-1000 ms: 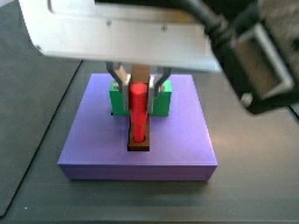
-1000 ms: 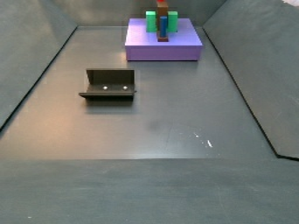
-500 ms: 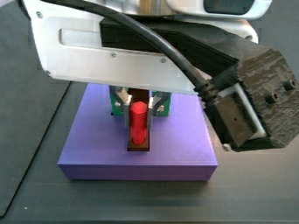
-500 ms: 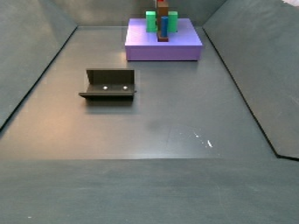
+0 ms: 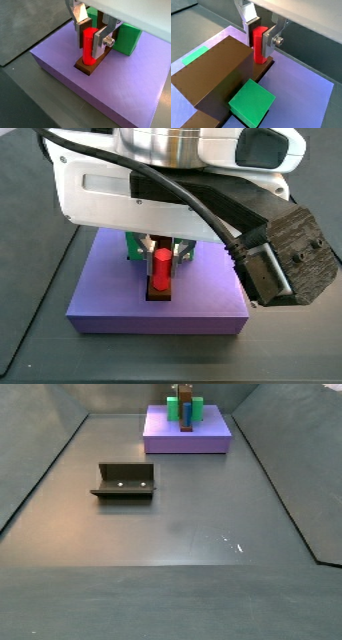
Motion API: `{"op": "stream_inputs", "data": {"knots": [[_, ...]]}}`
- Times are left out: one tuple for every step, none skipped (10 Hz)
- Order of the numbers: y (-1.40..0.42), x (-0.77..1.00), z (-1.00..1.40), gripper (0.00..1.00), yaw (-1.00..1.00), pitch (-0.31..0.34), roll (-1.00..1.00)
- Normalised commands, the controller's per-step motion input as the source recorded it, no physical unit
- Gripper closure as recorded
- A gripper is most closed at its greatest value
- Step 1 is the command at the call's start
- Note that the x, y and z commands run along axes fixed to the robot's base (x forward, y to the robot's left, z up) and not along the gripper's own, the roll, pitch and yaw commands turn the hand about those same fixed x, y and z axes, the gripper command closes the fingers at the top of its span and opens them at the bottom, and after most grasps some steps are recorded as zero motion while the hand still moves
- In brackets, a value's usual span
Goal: Pick up the red object. Move up. Move to above the board. Insert the red object.
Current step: Insert the red object.
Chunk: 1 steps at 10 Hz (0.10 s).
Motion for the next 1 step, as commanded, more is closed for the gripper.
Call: {"op": "stream_inputs", "data": {"knots": [[0.00,0.00,0.00,1.00,0.00,0.000,0.00]]}}
